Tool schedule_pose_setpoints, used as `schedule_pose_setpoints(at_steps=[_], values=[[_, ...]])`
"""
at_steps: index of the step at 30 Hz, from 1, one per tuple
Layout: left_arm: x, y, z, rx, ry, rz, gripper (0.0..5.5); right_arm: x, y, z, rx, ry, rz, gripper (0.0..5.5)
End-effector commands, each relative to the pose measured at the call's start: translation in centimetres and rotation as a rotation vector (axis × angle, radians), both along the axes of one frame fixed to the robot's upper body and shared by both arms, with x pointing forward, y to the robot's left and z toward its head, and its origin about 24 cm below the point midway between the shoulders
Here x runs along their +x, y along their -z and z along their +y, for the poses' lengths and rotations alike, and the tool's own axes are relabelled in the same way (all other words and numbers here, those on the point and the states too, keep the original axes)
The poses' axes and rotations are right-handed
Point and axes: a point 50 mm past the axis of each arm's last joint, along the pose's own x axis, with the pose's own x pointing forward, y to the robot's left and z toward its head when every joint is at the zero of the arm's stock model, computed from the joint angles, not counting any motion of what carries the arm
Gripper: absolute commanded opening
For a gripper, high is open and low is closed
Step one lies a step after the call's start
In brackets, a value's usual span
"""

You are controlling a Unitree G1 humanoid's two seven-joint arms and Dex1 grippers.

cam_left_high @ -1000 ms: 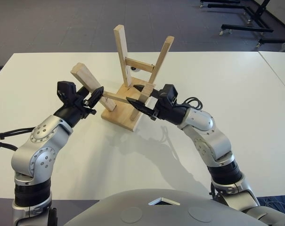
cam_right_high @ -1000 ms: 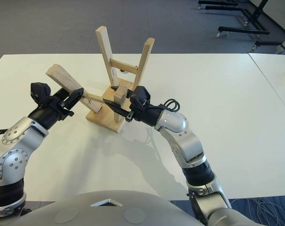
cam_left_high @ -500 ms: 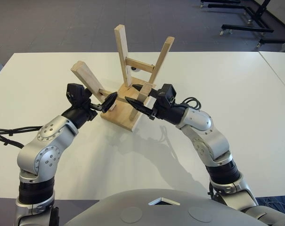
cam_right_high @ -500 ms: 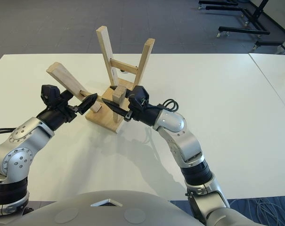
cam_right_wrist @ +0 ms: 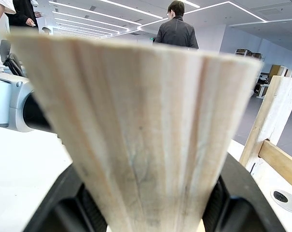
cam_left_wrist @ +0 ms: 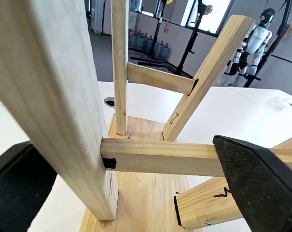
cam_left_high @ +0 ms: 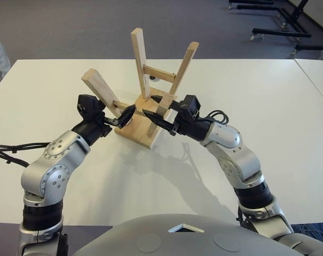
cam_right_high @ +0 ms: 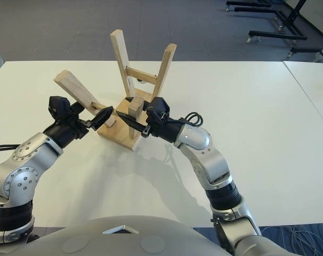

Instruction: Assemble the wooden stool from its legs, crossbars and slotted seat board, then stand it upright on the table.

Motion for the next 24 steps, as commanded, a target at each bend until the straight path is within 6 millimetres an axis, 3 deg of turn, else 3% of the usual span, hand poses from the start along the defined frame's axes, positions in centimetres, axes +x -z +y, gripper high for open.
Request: schedule_pose_setpoints(at_steps=[1, 9, 24], values=[[-1.4, 2.9, -2.3, 0.099, 0.197, 0.174, 5.40, -0.1, 0.7, 0.8, -0.033, -0.025, 0.035, 2.04], [-1.6, 3.4, -2.0, 0.154, 0.204, 0.186, 5.40, -0.2, 0.7, 1.0, -0.030, -0.029, 0.032, 2.04], [-1.1, 1.2, -4.8, 0.019, 0.390, 0.046, 5.40, 0.1, 1.1, 1.6, -0.064, -0.037, 0.068, 2.04]])
